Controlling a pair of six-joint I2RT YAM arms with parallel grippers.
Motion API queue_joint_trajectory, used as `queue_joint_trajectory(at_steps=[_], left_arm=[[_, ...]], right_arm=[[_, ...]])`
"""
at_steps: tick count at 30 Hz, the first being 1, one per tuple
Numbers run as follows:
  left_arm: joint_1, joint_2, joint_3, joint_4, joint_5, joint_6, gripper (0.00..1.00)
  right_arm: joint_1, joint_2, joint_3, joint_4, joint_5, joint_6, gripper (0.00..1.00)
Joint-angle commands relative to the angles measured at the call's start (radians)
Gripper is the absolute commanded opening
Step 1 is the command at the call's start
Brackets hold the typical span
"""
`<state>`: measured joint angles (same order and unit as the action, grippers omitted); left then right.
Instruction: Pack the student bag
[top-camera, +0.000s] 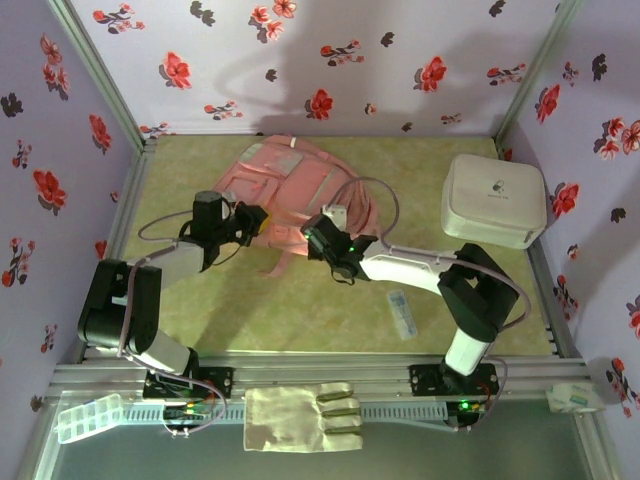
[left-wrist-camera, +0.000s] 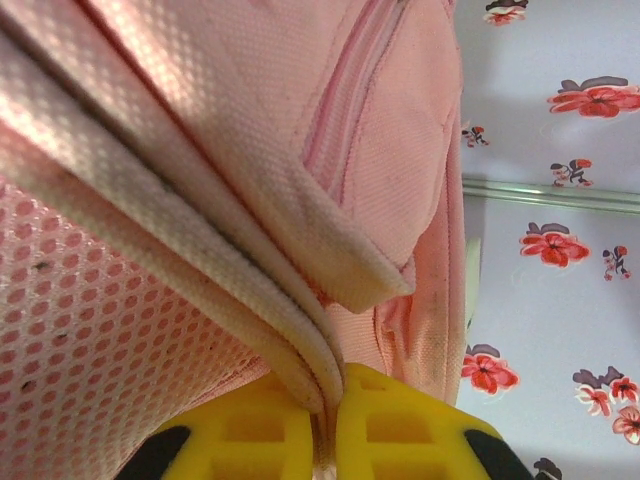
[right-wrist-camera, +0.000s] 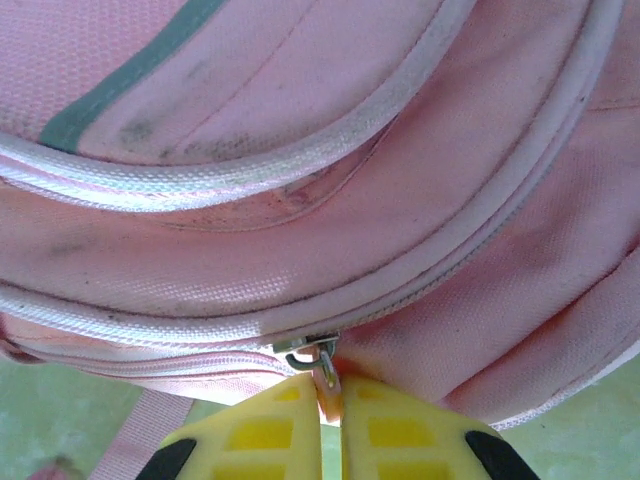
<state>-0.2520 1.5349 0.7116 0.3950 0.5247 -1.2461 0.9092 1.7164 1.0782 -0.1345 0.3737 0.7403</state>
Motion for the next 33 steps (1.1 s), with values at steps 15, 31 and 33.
queue_joint_trajectory(at_steps=[15, 31, 33], left_arm=[[0.021, -0.005, 0.025, 0.019, 0.019, 0.056, 0.0], [0.041, -0.001, 0.028, -0.003, 0.018, 0.074, 0.0], [0.046, 0.001, 0.028, -0.011, 0.016, 0.082, 0.0]], right_arm=[[-0.065, 0.038, 0.085, -0.054, -0.12, -0.202, 0.27], [-0.073, -0.012, 0.068, -0.132, 0.116, -0.12, 0.11], [-0.078, -0.014, 0.076, -0.184, 0.159, -0.114, 0.11]])
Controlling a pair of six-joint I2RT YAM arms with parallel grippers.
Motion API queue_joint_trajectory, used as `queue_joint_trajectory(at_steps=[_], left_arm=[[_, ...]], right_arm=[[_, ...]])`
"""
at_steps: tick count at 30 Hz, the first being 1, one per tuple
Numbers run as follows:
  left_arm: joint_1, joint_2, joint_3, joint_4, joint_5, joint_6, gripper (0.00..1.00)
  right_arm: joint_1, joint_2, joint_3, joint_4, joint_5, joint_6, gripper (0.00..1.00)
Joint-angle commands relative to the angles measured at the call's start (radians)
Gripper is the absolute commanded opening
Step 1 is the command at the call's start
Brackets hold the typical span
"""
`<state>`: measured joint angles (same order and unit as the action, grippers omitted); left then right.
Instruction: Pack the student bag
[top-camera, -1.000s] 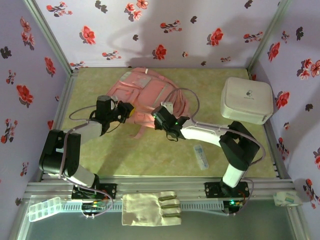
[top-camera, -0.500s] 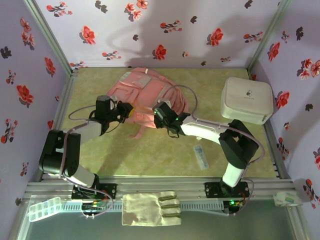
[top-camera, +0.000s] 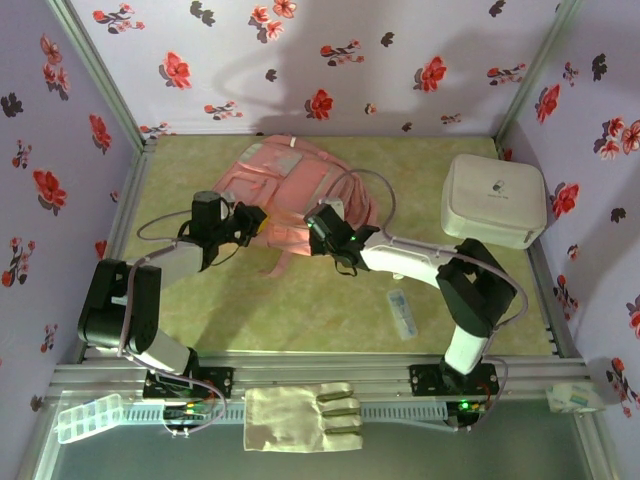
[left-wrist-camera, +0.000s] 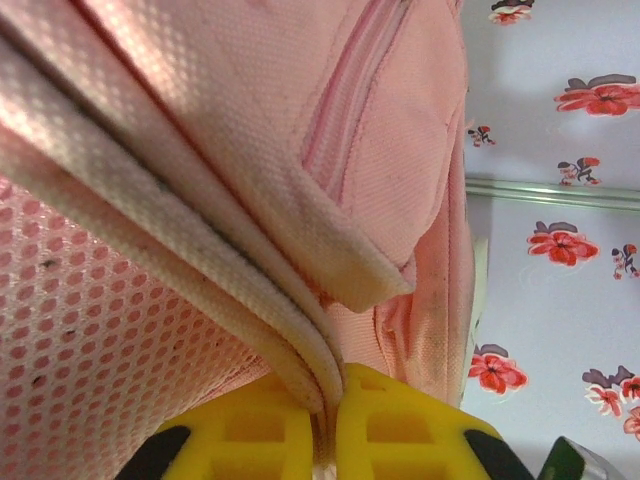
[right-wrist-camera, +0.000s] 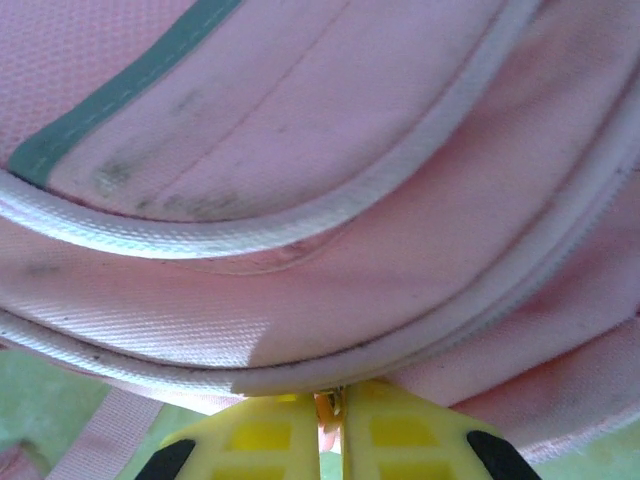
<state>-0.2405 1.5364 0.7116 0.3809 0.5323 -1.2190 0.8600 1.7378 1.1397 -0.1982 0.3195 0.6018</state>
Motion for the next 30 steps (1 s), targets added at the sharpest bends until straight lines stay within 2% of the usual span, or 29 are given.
queue_joint_trajectory(at_steps=[1, 9, 16, 23, 27, 30], left_arm=[[0.036, 0.002, 0.029, -0.002, 0.005, 0.06, 0.0], [0.043, 0.01, 0.045, -0.05, -0.014, 0.101, 0.0], [0.043, 0.016, 0.051, -0.055, -0.013, 0.104, 0.0], [0.043, 0.009, 0.046, -0.056, -0.012, 0.105, 0.0], [0.043, 0.007, 0.048, -0.058, -0.012, 0.107, 0.0], [0.045, 0.005, 0.051, -0.063, -0.012, 0.112, 0.0]], right_arm=[[-0.032, -0.034, 0.02, -0.144, 0.239, 0.029, 0.11], [-0.051, -0.01, 0.051, -0.21, 0.239, 0.024, 0.12], [-0.055, 0.022, 0.061, -0.105, 0.034, -0.089, 0.2], [-0.058, 0.053, 0.068, -0.073, -0.065, -0.105, 0.26], [-0.058, 0.063, 0.066, -0.068, -0.085, -0.107, 0.24], [-0.058, 0.063, 0.066, -0.081, -0.054, -0.102, 0.17]])
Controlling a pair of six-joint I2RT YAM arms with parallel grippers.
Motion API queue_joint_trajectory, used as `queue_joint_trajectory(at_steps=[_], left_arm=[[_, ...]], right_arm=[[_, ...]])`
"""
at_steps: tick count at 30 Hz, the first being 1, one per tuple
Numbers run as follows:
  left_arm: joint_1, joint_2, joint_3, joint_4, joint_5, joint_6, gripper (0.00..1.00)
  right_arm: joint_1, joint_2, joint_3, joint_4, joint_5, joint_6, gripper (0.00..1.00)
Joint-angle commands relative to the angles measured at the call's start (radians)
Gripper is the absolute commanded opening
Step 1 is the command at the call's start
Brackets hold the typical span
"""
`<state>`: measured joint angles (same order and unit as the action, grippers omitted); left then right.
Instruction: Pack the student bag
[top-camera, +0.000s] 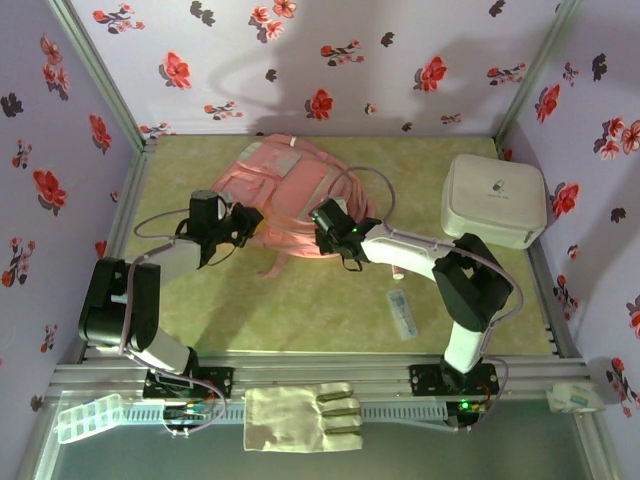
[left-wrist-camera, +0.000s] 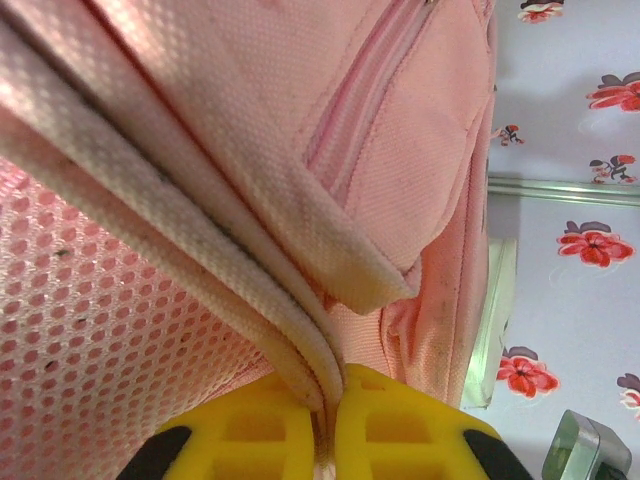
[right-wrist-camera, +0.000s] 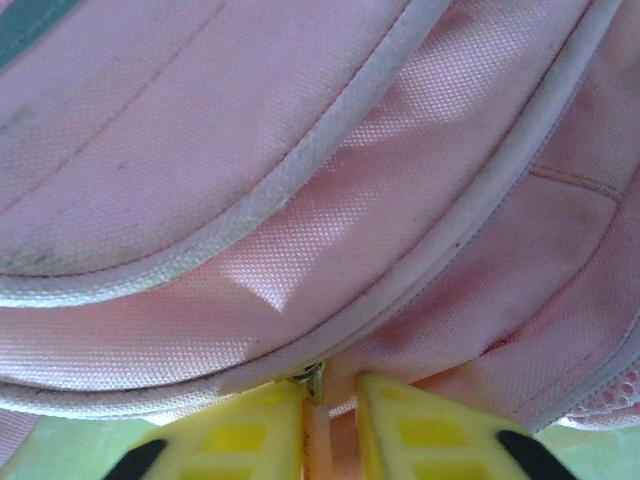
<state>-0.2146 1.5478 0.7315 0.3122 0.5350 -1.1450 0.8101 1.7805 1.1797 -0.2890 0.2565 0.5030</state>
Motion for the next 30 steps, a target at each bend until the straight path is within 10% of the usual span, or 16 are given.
queue_joint_trajectory(at_steps=[1, 10, 30], left_arm=[[0.018, -0.008, 0.033, 0.002, -0.014, 0.043, 0.0], [0.059, -0.001, 0.039, -0.044, -0.021, 0.089, 0.0], [0.075, 0.161, 0.36, -0.364, -0.077, 0.383, 0.07]], right_arm=[[-0.008, 0.015, 0.023, 0.006, 0.026, -0.002, 0.13], [-0.054, -0.046, -0.002, -0.097, 0.269, 0.104, 0.07], [0.17, -0.044, 0.02, 0.194, -0.213, 0.07, 0.01]])
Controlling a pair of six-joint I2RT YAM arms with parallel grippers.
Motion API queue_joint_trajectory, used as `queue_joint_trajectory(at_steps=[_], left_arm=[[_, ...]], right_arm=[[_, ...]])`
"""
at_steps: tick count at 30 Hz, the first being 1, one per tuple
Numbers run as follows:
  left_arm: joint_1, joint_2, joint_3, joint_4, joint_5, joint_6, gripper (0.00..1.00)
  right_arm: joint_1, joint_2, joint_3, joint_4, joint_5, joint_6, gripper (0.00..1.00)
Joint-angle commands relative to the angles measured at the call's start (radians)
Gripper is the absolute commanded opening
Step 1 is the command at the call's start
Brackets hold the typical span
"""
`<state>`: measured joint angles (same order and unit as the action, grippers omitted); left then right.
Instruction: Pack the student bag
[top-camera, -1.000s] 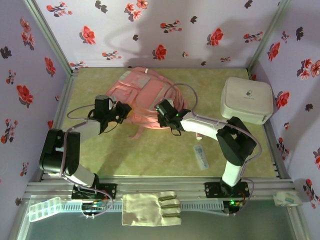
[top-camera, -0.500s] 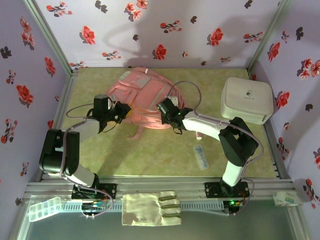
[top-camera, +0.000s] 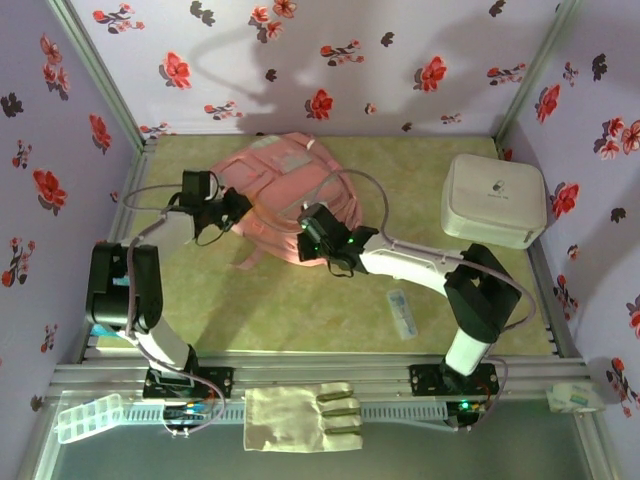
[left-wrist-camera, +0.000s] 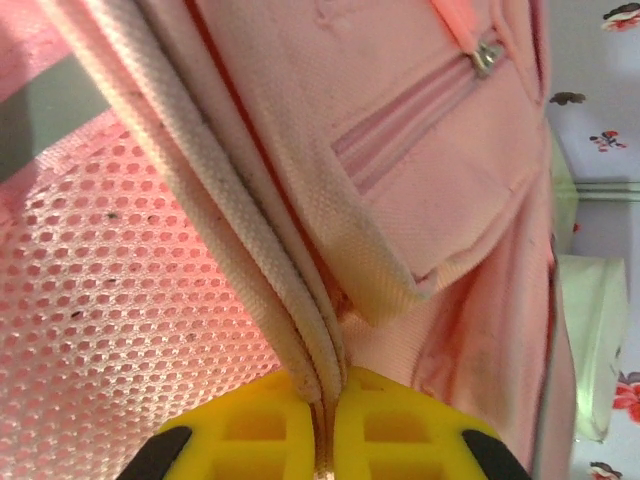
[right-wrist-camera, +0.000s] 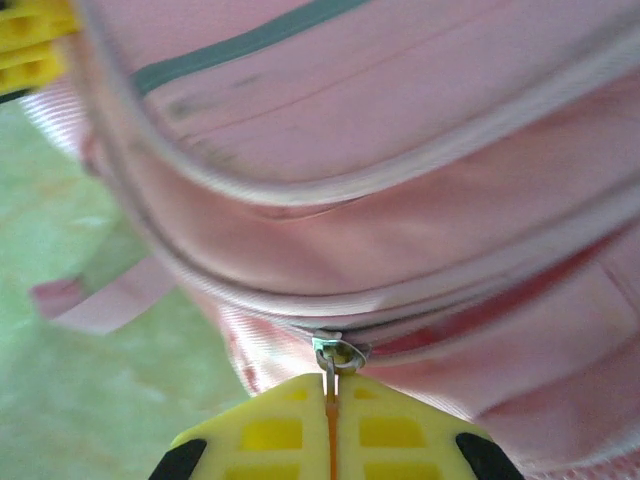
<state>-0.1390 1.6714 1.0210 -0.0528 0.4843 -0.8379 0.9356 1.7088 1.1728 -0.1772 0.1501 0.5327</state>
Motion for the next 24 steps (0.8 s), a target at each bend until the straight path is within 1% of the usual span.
queue_joint_trajectory(at_steps=[1, 3, 6, 8, 10, 13, 15, 21, 24], left_arm=[[0.001, 0.046, 0.078, 0.006, -0.031, 0.074, 0.08], [0.004, 0.056, 0.088, 0.013, -0.045, 0.067, 0.11], [0.016, 0.04, 0.085, 0.008, -0.06, 0.061, 0.19], [0.025, 0.006, 0.065, 0.003, -0.071, 0.057, 0.26], [0.035, -0.044, 0.026, -0.005, -0.094, 0.052, 0.36], [0.045, -0.129, -0.049, -0.025, -0.133, 0.035, 0.43], [0.044, -0.183, -0.112, -0.017, -0.144, 0.002, 0.45], [0.023, -0.309, -0.289, 0.138, -0.021, -0.184, 0.46], [0.005, -0.332, -0.336, 0.198, 0.007, -0.252, 0.46]], right_arm=[[0.049, 0.047, 0.041, 0.094, -0.113, 0.043, 0.01], [0.055, 0.079, 0.069, 0.112, -0.127, 0.049, 0.01], [0.058, 0.119, 0.106, 0.132, -0.133, 0.053, 0.0], [0.06, 0.143, 0.129, 0.133, -0.125, 0.053, 0.0], [0.06, 0.159, 0.147, 0.142, -0.114, 0.05, 0.0], [0.06, 0.186, 0.174, 0.144, -0.109, 0.047, 0.0], [0.06, 0.2, 0.191, 0.145, -0.107, 0.045, 0.0], [0.058, 0.229, 0.227, 0.146, -0.115, 0.042, 0.01], [0.057, 0.234, 0.234, 0.146, -0.116, 0.042, 0.01]])
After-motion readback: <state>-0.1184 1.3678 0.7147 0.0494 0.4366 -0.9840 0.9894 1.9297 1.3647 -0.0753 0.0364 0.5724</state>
